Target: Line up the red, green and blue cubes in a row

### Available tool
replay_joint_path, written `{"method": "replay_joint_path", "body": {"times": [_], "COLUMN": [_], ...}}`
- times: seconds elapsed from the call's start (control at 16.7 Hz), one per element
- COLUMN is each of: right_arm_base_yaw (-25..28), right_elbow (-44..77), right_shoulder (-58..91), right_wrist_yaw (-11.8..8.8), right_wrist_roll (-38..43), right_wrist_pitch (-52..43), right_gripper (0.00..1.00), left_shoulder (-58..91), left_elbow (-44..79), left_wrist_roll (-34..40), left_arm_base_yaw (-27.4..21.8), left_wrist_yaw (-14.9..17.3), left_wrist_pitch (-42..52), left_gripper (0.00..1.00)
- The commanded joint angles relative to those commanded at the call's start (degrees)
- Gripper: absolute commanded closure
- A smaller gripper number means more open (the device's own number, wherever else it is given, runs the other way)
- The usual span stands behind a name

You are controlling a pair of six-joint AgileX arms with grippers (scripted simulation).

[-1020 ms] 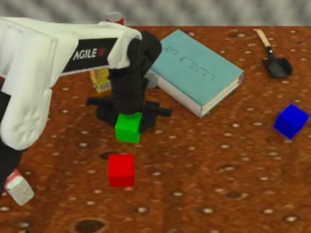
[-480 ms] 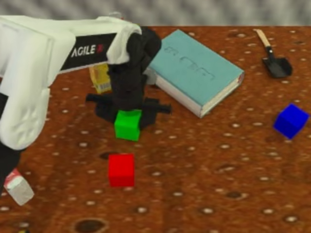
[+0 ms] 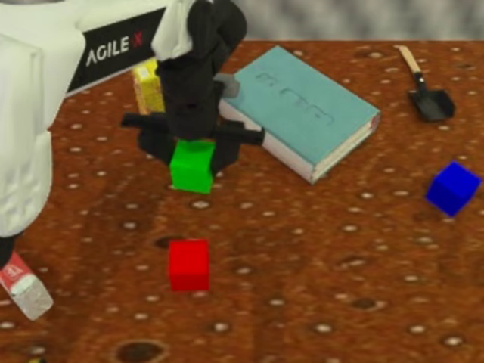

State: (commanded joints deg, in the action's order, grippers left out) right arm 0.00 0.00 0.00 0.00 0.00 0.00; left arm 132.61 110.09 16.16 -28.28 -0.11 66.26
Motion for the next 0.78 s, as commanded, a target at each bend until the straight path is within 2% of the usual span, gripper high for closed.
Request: {"method": "replay_joint_path", "body": {"times": [0.3, 0.78], "right_arm_base_yaw": [0.0, 0.0], "right_elbow": [0.0, 0.0], "right_shoulder": [0.0, 0.0], "right_wrist_yaw": [0.0, 0.0], "right_wrist_roll": [0.0, 0.0], "right_wrist_pitch": [0.0, 0.0], "right_gripper": [0.0, 0.0], "left_shoulder": [-0.22, -5.26], "left_elbow": [-0.61, -5.99], "left_wrist_roll": [2.06, 21.73], "left_arm_base_yaw": [-1.5, -13.39], "left_wrist_yaw": [-0.1, -0.7], "left_wrist_pitch": [-0.08, -0.12], "left_gripper": [1.0, 1.0]}}
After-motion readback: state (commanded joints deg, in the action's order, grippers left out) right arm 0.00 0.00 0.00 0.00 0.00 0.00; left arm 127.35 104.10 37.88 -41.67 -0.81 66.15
